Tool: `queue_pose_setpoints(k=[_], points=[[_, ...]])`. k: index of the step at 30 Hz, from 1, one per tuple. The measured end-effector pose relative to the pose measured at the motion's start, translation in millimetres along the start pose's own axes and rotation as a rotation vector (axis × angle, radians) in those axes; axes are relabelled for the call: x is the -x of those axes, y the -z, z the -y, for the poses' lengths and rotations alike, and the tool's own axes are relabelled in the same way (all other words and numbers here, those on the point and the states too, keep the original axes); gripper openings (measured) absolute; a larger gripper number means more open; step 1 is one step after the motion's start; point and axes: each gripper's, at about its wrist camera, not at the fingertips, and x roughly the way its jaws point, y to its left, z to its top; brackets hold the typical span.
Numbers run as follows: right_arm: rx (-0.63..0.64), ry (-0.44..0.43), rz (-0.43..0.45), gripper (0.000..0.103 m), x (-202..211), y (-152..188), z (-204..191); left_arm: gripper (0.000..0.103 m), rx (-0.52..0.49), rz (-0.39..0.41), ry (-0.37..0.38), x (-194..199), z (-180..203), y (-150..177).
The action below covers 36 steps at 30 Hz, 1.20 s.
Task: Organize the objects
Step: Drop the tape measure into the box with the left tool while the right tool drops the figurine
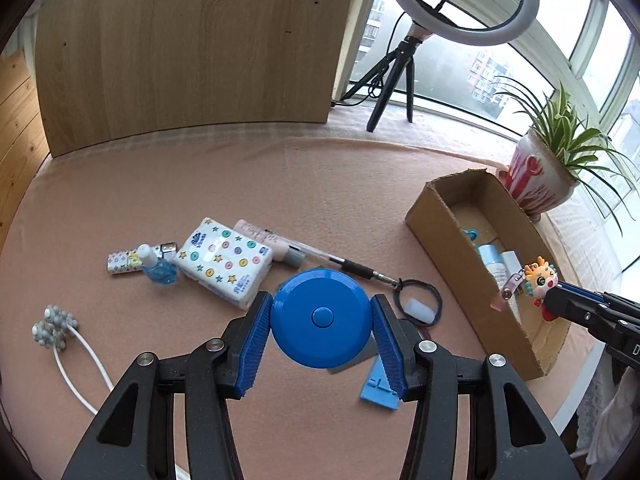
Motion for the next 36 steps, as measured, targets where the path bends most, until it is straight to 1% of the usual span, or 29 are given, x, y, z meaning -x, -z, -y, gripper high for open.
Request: queue_pose_setpoints(k=[10,16,19,24,25,30,32,33,35,36], points=[[-0.096,0.081,0.068,0.016,39,0,69,0.054,-0.123,0.015,0.089,-14,90,-26],[-0.131,0.118,0.072,0.016,46,3,99,0.054,-0.175,0.006,0.122,-31,135,-36],[-0.141,0.127,0.071,0.016,47,4,111,0.054,-0.198,0.000,0.125,-41,154,-38],[-0.161,0.133,0.068,0.016,45,5,125,0.054,-0.218,-0.010,0.120,-54,172,-39],[-0.161,0.134,0.068,0.014,45,5,127,0.054,-0.219,-0.012,0.118,-56,174,-39],[-0.158,0.135,0.062,0.013,42,3,134,0.054,-0.224,-0.023,0.111,-69,181,-40],[-0.157,0.122,0.056,0.013,39,2,136,0.055,-0.224,-0.033,0.114,-73,182,-41],[-0.160,0.118,0.059,0.013,40,2,137,0.056,-0.224,-0.033,0.110,-74,182,-41],[-0.161,0.117,0.063,0.014,40,2,138,0.067,-0.219,-0.021,0.105,-73,181,-42],[-0.160,0.117,0.066,0.016,41,2,138,0.070,-0.215,-0.022,0.105,-73,180,-43]])
